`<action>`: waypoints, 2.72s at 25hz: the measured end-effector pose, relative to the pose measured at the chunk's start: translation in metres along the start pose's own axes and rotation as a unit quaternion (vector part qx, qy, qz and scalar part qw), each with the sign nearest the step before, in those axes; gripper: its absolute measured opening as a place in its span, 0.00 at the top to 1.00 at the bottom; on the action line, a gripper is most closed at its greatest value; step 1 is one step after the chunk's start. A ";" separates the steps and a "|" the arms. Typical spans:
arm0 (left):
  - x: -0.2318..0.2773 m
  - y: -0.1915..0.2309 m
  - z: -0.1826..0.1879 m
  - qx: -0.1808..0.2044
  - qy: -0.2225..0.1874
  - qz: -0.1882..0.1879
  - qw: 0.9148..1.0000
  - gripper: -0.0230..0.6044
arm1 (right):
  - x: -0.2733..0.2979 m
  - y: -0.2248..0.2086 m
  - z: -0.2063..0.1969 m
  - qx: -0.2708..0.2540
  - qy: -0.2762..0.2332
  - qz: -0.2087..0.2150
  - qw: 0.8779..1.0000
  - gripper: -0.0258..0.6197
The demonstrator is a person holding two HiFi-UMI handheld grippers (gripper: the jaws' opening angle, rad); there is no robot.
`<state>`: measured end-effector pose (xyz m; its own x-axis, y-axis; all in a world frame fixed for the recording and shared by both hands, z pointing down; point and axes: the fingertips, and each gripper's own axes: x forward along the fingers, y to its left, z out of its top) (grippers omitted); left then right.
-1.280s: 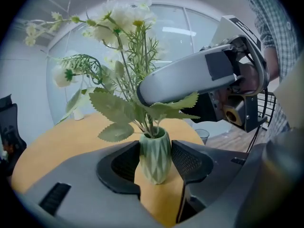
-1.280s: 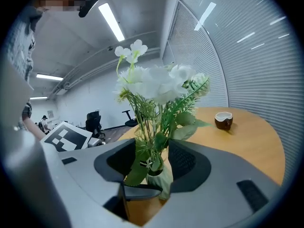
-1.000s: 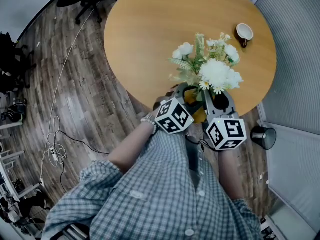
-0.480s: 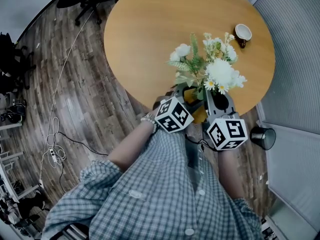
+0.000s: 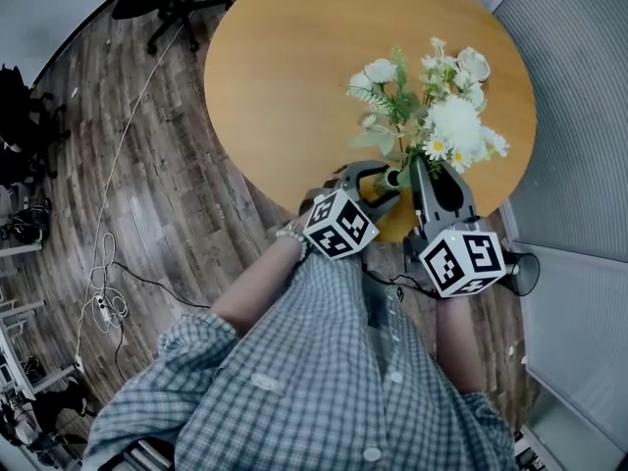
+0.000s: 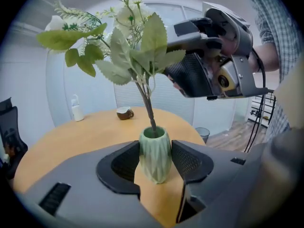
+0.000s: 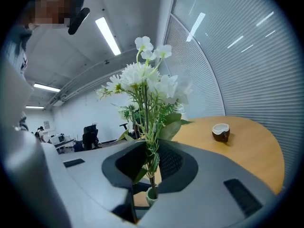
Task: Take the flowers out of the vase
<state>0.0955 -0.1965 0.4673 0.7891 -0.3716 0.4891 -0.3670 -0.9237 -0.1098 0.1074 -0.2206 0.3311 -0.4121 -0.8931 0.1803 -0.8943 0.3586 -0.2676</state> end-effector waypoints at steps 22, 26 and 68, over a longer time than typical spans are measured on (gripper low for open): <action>0.000 0.011 -0.040 -0.003 0.003 -0.004 1.000 0.61 | -0.024 -0.021 0.055 -0.010 -0.059 -0.049 0.997 0.86; -0.006 0.001 -0.020 -0.001 0.000 -0.005 1.000 0.61 | -0.040 -0.040 0.044 0.006 -0.015 -0.074 0.997 0.86; -0.003 0.002 -0.025 -0.005 -0.004 0.002 1.000 0.61 | 0.009 -0.106 -0.187 0.042 0.246 -0.117 0.961 0.72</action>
<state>0.0805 -0.1953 0.4871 0.7911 -0.3764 0.4822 -0.3755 -0.9211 -0.1029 0.1660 -0.2155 0.5375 -0.2518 -0.7033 0.6648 -0.9640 0.1213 -0.2368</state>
